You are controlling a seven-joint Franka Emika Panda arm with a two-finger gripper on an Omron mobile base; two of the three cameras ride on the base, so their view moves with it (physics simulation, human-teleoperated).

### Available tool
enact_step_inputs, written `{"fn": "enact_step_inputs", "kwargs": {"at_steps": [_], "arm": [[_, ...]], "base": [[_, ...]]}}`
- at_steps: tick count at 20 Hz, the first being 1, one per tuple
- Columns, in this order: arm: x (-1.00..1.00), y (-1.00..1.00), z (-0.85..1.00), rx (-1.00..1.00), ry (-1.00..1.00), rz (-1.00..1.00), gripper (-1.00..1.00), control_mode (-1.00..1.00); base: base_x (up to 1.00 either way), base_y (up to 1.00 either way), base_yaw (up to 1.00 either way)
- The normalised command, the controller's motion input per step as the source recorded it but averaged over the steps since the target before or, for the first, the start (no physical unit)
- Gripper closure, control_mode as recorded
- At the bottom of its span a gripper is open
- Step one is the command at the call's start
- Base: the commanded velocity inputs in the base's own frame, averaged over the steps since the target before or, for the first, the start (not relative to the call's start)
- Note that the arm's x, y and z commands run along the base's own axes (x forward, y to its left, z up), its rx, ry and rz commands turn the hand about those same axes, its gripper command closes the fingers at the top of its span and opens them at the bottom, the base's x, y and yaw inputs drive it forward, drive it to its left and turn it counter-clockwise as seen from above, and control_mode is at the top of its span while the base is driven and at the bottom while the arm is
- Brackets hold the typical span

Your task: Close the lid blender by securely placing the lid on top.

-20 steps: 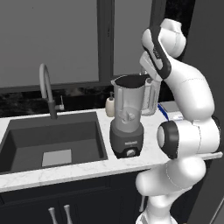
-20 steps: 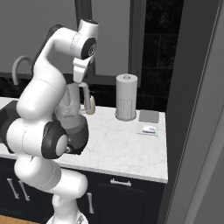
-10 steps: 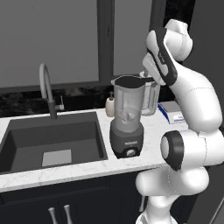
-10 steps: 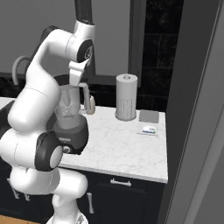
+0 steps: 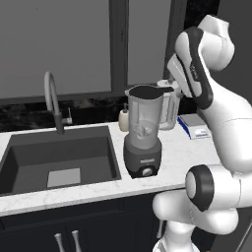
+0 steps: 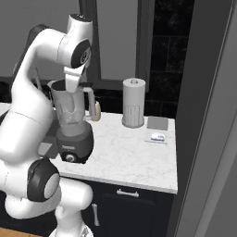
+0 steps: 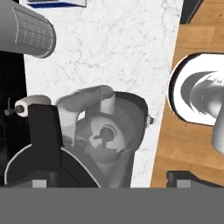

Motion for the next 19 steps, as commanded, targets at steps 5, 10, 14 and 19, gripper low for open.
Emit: {"fn": "enact_step_inputs", "kwargs": {"at_steps": [5,10,14,19], "arm": [[-0.89,0.02,0.00,0.00,-0.12,0.00,-1.00,-1.00],[-0.93,0.06,0.00,0.00,-0.13,0.00,-1.00,-1.00],[-0.79,0.02,0.20,0.00,-0.16,0.00,-1.00,-1.00],[-0.59,0.00,0.41,0.00,-0.19,0.00,-1.00,-1.00]], "base": [[0.00,0.00,0.00],[0.00,0.00,0.00],[0.00,0.00,0.00],[0.00,0.00,0.00]]}}
